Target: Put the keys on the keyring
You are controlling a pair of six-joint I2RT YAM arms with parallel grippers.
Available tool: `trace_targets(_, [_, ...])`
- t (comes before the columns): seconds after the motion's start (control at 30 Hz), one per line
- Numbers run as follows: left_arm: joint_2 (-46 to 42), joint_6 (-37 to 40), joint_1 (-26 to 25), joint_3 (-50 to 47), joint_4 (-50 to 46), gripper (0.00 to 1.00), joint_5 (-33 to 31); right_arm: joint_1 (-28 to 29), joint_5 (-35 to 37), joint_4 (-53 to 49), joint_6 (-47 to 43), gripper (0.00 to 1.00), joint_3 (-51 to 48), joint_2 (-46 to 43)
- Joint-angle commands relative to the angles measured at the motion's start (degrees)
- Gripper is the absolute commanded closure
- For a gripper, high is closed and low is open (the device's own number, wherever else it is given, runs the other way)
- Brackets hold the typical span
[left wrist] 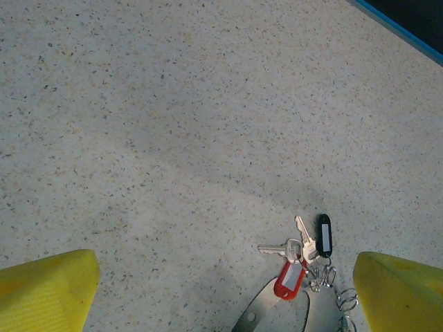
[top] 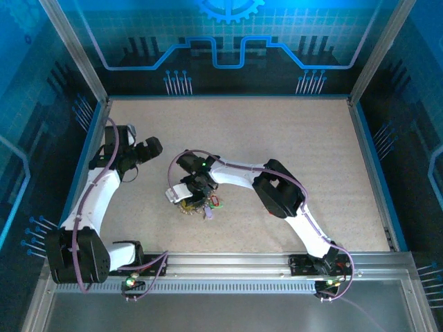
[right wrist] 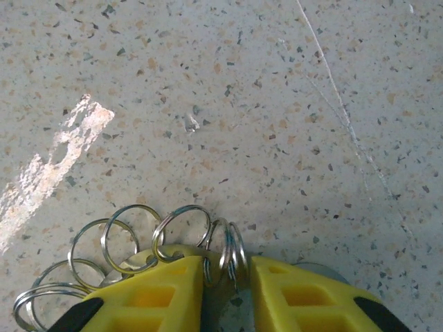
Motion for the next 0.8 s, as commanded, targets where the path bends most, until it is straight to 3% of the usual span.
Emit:
trace_targets(0.0, [-1.6, 0.2, 0.6, -0.6, 0.5, 0.04, -0.3, -0.7, -1.9, -0.7, 1.1, 0.81, 1.2, 1.3])
trace_targets(0.27, [-2.0, 0.6, 0.6, -1.1, 1.1, 0.03, -0.5, -1.5, -2.8, 5.3, 2.9, 0.88, -4.5, -2.8])
trace_targets(0.4, [-1.3, 0.4, 0.6, -0.5, 0.7, 0.03, 0.5, -2.0, -4.6, 4.9, 2.6, 0.80, -5.6, -3.5])
trace_targets(0.77, [-2.0, 0.6, 0.6, -1.4, 1.6, 0.02, -1.1, -2.0, -2.7, 7.8, 6.3, 0.77, -6.3, -2.8])
